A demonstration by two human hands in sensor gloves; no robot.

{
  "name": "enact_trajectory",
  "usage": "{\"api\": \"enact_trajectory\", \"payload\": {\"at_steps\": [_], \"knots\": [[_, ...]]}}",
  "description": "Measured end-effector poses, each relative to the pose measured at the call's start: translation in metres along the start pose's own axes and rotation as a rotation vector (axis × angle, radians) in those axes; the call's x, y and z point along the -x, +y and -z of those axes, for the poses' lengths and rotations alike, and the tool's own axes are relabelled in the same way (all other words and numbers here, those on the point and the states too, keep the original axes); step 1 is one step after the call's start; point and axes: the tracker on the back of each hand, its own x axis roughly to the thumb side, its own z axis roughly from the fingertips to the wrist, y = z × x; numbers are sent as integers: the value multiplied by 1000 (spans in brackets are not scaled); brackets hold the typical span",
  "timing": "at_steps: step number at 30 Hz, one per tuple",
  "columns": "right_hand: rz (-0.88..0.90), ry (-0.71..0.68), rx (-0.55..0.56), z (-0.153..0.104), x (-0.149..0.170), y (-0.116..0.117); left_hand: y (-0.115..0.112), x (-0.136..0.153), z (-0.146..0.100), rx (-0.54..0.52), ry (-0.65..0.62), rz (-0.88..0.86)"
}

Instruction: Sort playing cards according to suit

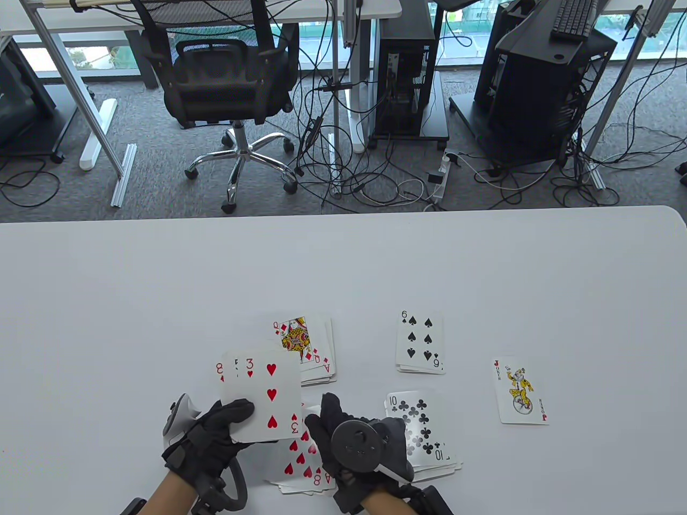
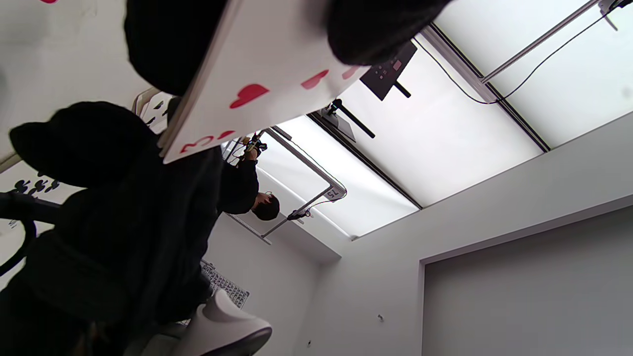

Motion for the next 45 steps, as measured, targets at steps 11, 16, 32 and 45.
{"api": "enact_trajectory", "payload": {"at_steps": [11, 16, 32, 45], "knots": [[140, -48, 122, -6, -3, -6, -2, 2, 1, 15, -1, -2], [212, -3, 150, -5, 4, -11, -2, 2, 1, 18, 0, 5], [363, 61, 52, -5, 0, -1, -8, 6, 4, 80, 9, 47], [419, 271, 222, -7, 41, -25, -1, -5, 2, 31, -44, 19]]}}
